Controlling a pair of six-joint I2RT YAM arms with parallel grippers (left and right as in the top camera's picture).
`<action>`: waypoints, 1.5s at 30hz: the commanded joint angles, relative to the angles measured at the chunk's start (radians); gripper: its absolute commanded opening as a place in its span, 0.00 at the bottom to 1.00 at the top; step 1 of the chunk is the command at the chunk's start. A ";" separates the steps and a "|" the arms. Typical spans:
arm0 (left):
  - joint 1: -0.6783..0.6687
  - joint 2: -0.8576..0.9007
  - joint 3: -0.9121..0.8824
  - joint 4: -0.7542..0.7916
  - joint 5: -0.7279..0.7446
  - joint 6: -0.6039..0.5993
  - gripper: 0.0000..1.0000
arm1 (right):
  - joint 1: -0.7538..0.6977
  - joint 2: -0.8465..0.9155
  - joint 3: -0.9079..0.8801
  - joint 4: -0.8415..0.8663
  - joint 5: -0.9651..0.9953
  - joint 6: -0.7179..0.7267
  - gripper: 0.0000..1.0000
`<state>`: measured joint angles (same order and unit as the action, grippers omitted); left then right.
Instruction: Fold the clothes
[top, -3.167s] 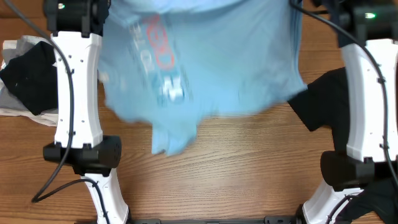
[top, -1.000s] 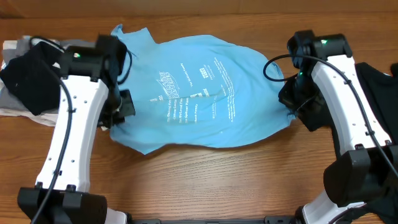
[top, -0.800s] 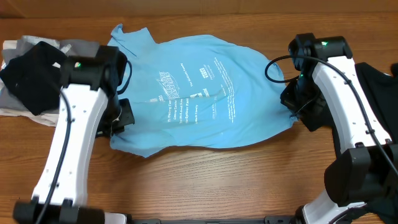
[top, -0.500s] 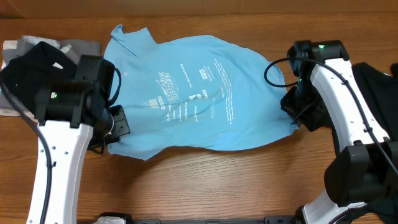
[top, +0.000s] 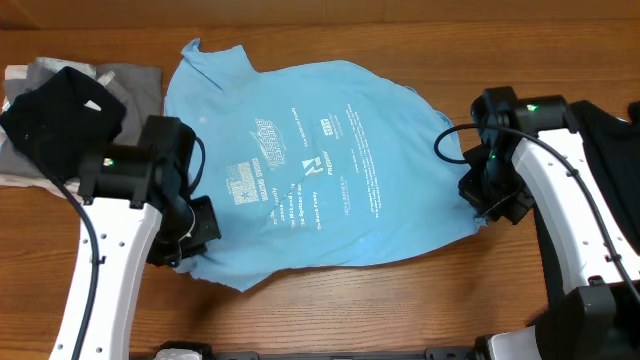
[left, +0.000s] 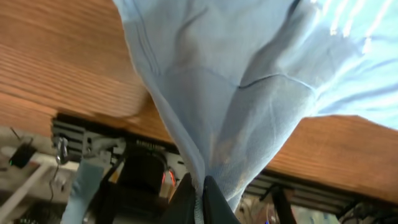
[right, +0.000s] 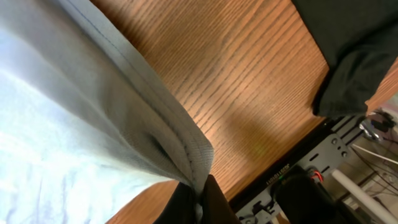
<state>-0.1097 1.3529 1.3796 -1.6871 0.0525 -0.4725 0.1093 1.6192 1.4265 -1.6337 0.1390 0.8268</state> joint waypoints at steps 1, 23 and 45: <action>-0.002 -0.014 -0.021 -0.003 0.039 0.008 0.04 | -0.002 -0.009 -0.008 0.012 0.022 0.016 0.04; -0.002 -0.039 -0.021 -0.002 0.043 0.091 1.00 | -0.088 -0.009 -0.005 0.280 0.050 -0.100 1.00; -0.002 -0.039 -0.021 0.327 0.106 0.091 1.00 | -0.118 0.272 -0.005 1.025 -0.215 -0.503 0.83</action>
<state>-0.1097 1.3312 1.3617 -1.3632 0.1452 -0.4080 -0.0105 1.8442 1.4178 -0.6357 -0.0532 0.3725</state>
